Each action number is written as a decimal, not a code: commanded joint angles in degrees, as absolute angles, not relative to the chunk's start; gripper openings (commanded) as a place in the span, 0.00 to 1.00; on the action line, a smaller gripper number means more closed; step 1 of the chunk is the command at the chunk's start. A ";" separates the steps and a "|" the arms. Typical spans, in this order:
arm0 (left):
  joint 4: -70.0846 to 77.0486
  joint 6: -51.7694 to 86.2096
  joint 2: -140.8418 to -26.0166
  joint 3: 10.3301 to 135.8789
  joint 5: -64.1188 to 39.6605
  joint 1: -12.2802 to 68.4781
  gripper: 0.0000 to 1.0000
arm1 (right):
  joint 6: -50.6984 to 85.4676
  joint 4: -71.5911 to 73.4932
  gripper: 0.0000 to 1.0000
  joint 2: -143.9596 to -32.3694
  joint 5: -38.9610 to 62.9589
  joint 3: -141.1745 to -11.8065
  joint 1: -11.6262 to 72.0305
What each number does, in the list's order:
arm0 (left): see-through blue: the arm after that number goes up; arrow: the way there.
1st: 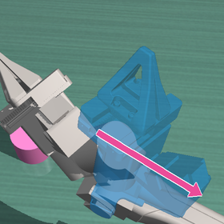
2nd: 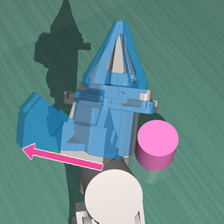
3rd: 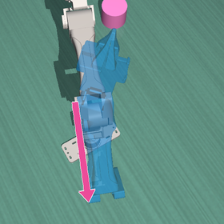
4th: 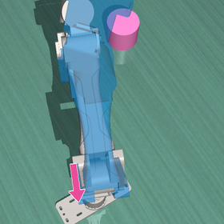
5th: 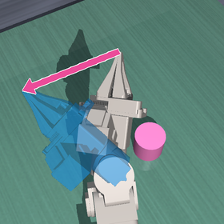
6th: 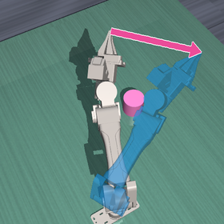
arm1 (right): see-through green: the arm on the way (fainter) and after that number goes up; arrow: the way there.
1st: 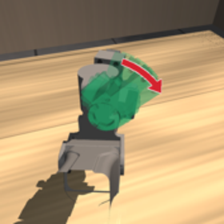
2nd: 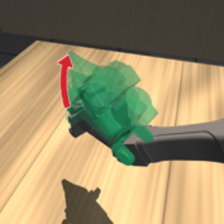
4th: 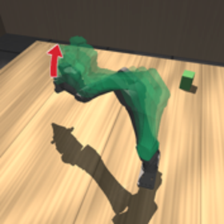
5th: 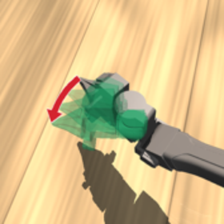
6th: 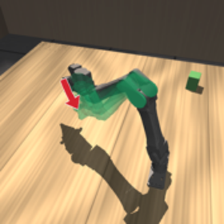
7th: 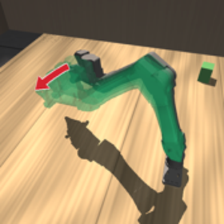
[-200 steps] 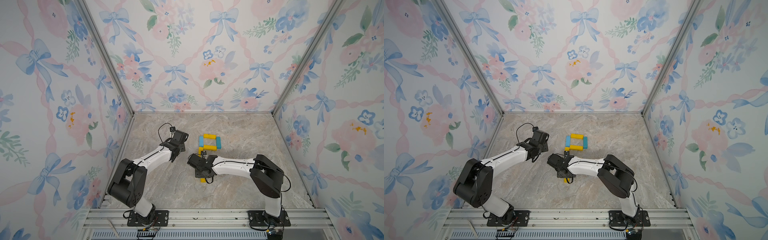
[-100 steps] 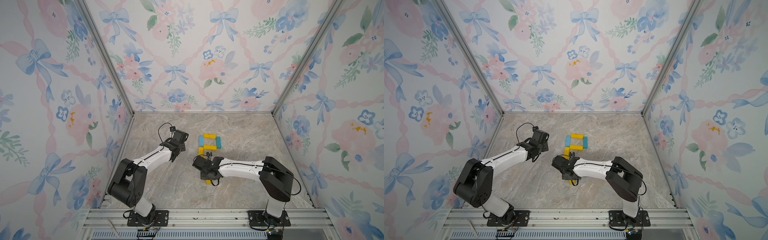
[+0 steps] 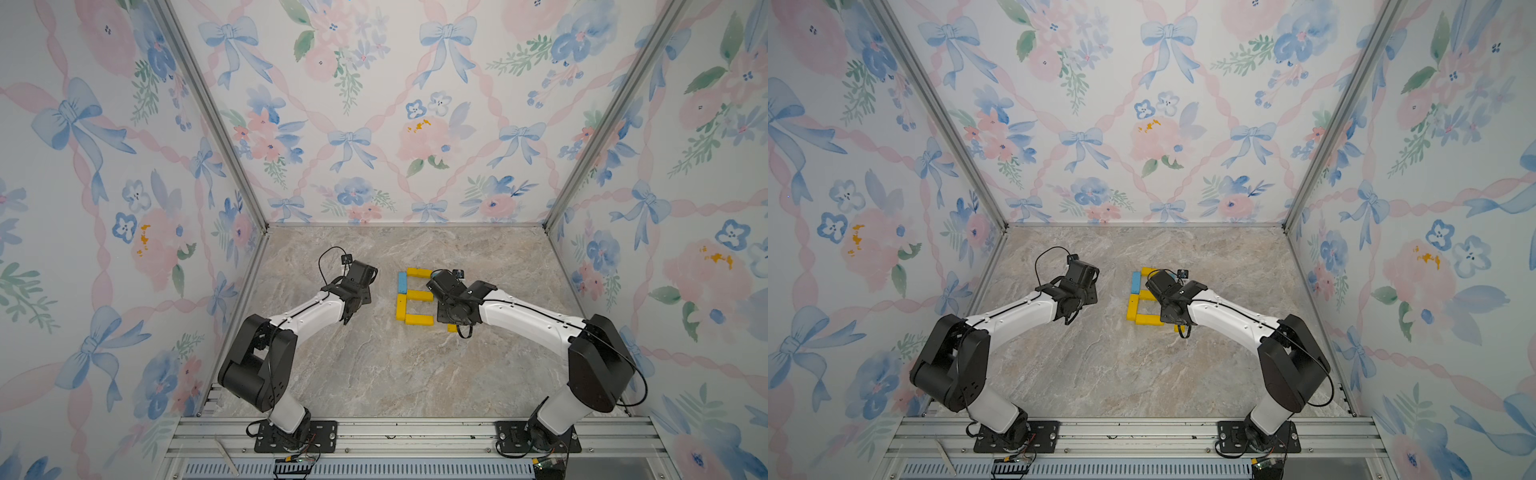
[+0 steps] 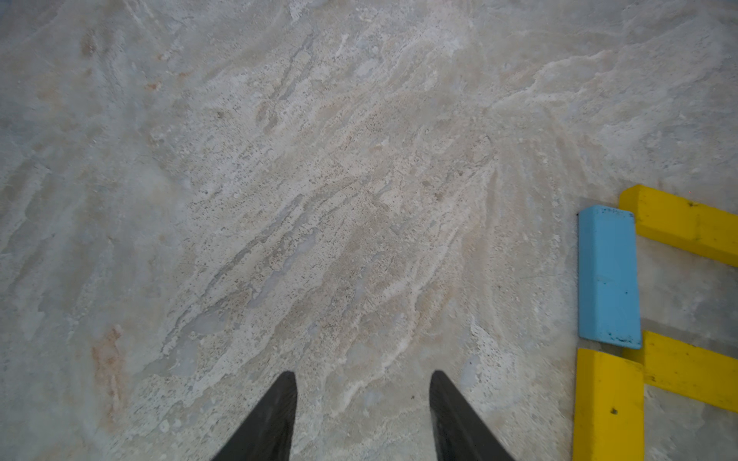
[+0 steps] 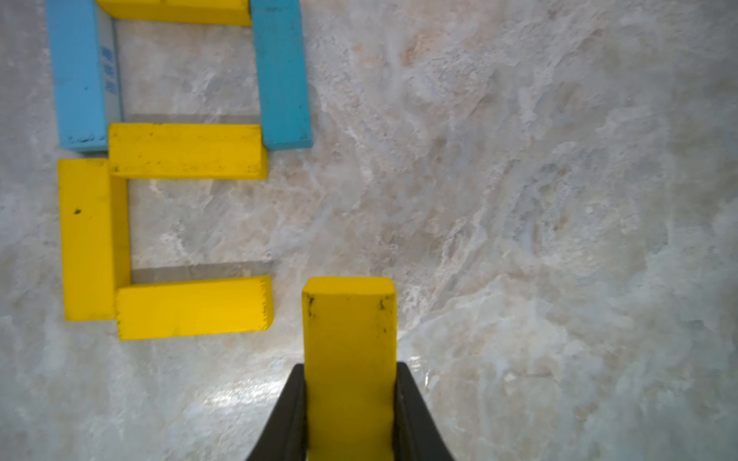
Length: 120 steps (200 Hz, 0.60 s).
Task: Assemble the number 8 with building blocks
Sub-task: Pick up the building block from the center of the board, then assemble the building block at the center of the board.
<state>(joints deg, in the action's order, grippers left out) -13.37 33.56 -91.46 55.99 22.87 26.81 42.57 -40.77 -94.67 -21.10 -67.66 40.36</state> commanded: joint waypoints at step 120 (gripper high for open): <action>-13.36 32.48 -91.58 55.75 22.26 25.86 0.57 | 34.18 -34.08 0.24 -109.63 -12.74 -74.31 34.60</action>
<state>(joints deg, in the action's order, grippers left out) -13.37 33.39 -91.46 55.99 22.68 26.44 33.43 -35.46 -107.68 -15.07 -73.47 34.17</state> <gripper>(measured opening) 0.566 0.267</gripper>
